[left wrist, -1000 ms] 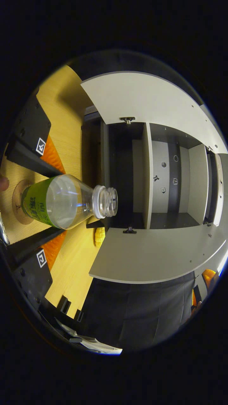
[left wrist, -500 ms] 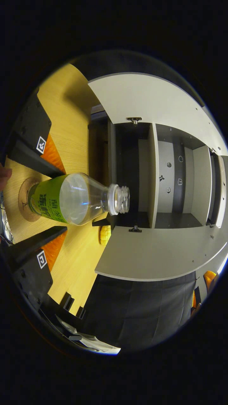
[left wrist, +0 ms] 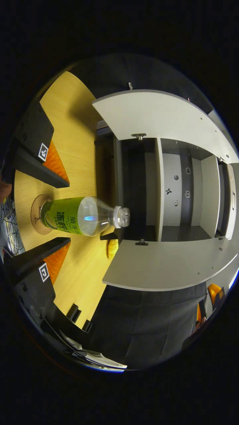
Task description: Grasp the bottle in the cabinet with the left hand and place it on the coaster, then close the right door with the right hand and the left door with the left hand.
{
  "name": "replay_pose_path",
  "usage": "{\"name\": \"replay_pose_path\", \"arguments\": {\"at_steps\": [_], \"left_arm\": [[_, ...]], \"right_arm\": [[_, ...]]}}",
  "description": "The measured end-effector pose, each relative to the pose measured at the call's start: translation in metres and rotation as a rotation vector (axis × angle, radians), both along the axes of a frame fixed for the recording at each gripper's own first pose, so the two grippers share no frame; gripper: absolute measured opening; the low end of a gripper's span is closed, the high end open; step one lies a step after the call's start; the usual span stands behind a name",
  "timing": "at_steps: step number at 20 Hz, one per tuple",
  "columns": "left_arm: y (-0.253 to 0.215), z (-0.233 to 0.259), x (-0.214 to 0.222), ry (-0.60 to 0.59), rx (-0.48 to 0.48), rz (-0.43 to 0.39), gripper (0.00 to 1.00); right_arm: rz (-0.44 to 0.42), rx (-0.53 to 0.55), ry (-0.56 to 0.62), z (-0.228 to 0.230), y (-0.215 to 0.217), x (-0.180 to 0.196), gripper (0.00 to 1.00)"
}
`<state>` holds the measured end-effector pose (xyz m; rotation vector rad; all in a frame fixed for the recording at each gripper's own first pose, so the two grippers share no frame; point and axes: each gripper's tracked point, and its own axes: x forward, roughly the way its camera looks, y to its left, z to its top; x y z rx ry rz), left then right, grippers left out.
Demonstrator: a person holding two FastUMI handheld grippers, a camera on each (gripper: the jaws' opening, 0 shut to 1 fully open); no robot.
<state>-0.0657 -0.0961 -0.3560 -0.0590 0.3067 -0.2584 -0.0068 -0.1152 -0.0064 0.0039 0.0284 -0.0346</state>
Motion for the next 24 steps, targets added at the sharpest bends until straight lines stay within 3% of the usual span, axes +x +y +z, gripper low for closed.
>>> {"name": "replay_pose_path", "arguments": {"at_steps": [8,11,17,24], "left_arm": [[0.023,0.111,0.007,-0.095,-0.084,0.045,0.95],[0.033,0.138,0.012,-0.12,-0.115,0.054,0.95],[0.069,0.168,0.019,-0.138,-0.151,0.118,0.95],[0.099,0.173,0.014,-0.159,-0.087,0.095,0.95]], "right_arm": [[-0.001,-0.059,-0.005,-0.005,-0.023,0.03,0.98],[0.015,-0.017,0.021,-0.012,-0.022,0.04,0.98],[0.036,-0.01,0.022,-0.016,-0.011,0.043,0.95],[0.103,0.015,0.007,-0.018,0.049,0.048,0.95]]}}
